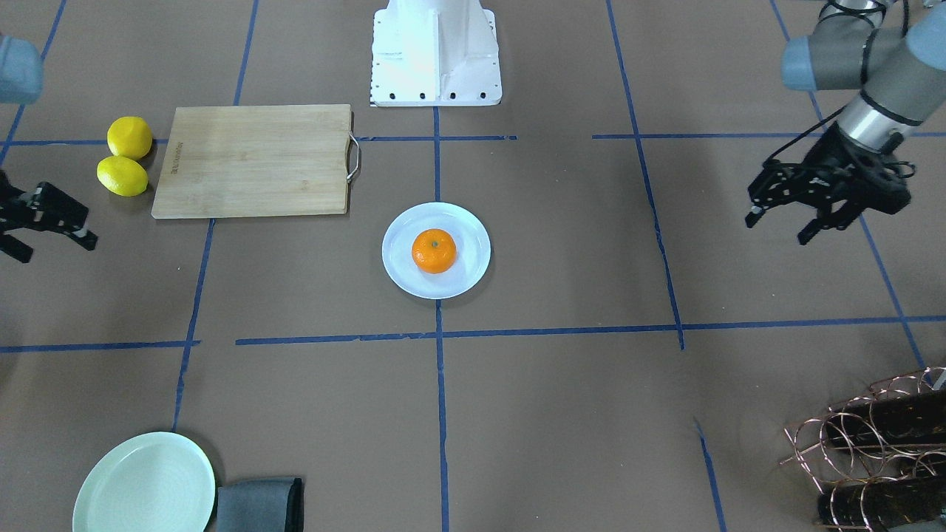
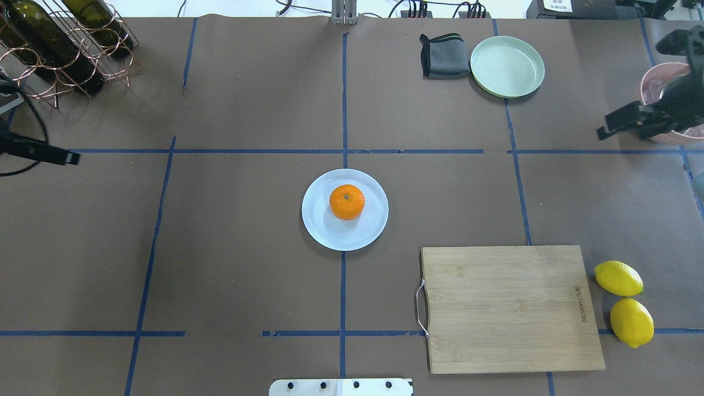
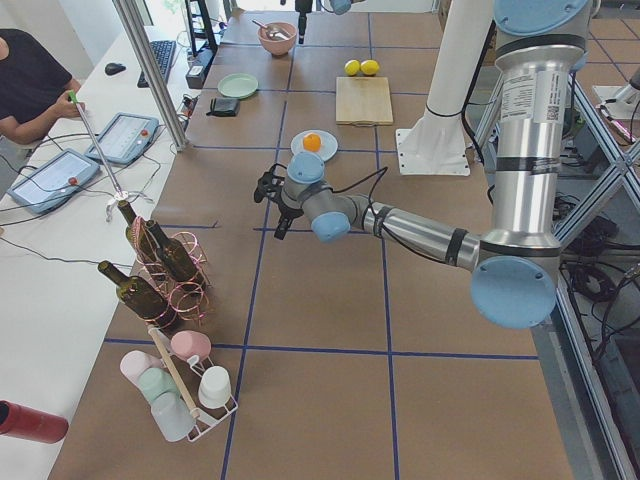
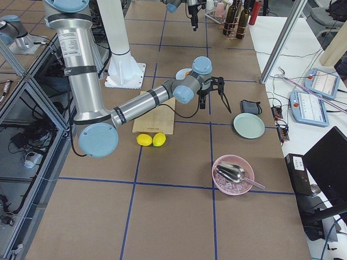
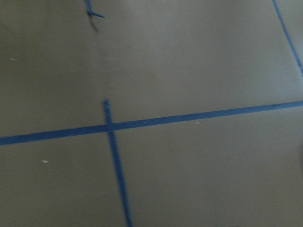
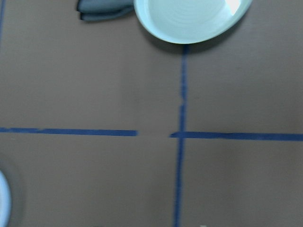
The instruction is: Pick orange to plate
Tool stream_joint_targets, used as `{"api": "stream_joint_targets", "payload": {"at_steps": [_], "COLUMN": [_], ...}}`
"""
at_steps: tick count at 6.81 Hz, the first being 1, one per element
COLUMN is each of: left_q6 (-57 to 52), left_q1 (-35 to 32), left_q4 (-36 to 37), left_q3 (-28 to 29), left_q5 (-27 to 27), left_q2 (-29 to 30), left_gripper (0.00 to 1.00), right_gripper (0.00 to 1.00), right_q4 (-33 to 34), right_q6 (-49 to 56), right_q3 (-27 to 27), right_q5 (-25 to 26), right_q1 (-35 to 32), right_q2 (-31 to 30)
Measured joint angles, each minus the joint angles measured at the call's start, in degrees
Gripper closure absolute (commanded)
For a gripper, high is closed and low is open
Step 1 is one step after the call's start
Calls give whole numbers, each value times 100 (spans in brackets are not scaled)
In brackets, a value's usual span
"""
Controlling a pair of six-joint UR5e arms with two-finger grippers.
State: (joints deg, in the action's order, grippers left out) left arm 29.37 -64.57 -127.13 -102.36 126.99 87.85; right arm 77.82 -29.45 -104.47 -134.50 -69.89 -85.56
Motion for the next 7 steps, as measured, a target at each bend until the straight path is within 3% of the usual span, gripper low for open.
{"api": "stream_joint_targets", "payload": {"at_steps": [1, 3, 5, 7], "left_q6": [-1016, -2845, -3887, -4032], "left_q1": [-721, -1801, -2275, -2339], "left_q4": [341, 1642, 3158, 3999], "left_q3": [177, 348, 360, 299], "left_q5": [519, 953, 1016, 1009], "left_q2": [-131, -180, -75, 5], "left_gripper": [2, 0, 0, 0], "right_gripper": [0, 0, 0, 0], "right_q4": [798, 1827, 2363, 2598], "right_q6": [1357, 3078, 3764, 3958], "right_q3": [80, 303, 483, 509], "right_q5": [-21, -37, -61, -65], "right_q1": [-526, -1254, -1501, -1565], "right_q2": [-67, -79, -88, -116]}}
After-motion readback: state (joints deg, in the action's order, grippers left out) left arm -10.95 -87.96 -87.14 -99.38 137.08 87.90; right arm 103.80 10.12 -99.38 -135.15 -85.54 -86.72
